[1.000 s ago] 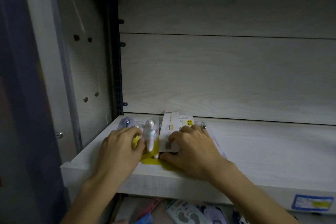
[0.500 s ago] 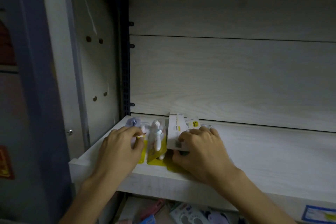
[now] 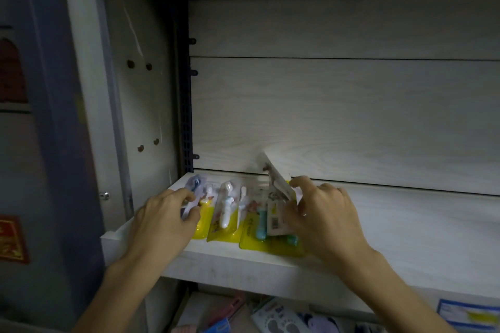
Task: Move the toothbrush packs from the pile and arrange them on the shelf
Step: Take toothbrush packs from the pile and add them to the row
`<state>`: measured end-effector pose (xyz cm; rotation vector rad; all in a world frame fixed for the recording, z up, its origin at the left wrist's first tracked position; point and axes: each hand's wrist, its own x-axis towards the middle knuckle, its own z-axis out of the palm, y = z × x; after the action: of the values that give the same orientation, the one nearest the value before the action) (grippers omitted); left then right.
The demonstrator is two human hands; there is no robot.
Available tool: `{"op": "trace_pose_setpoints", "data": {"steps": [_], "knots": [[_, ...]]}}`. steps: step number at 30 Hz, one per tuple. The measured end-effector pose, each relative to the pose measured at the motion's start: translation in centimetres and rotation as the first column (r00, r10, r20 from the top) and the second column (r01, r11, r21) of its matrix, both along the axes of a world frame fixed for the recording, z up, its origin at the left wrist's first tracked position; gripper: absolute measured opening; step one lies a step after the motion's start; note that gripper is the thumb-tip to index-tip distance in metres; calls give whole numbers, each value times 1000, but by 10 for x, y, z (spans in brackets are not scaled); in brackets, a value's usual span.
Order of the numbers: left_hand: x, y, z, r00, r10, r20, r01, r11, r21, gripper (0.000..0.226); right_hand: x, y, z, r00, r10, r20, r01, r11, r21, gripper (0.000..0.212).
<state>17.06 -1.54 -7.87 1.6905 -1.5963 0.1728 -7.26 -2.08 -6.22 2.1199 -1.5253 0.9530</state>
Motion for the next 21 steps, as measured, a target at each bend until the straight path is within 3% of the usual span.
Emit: {"op": "trace_pose_setpoints", "data": {"steps": [5,12,21], "knots": [[-1,3,1,997,79,4,-79,996,33,29,-14,4,0,990,44,133,-45,999,3,39],[-10,7,-1,964,240,114,-255,956,147,27,-30,-1,-8,978,67,197,-73,997,22,35],[-7,3,2,946,290,146,-319,914,250,33,-39,10,-15,970,15,242,-30,998,56,34]]}}
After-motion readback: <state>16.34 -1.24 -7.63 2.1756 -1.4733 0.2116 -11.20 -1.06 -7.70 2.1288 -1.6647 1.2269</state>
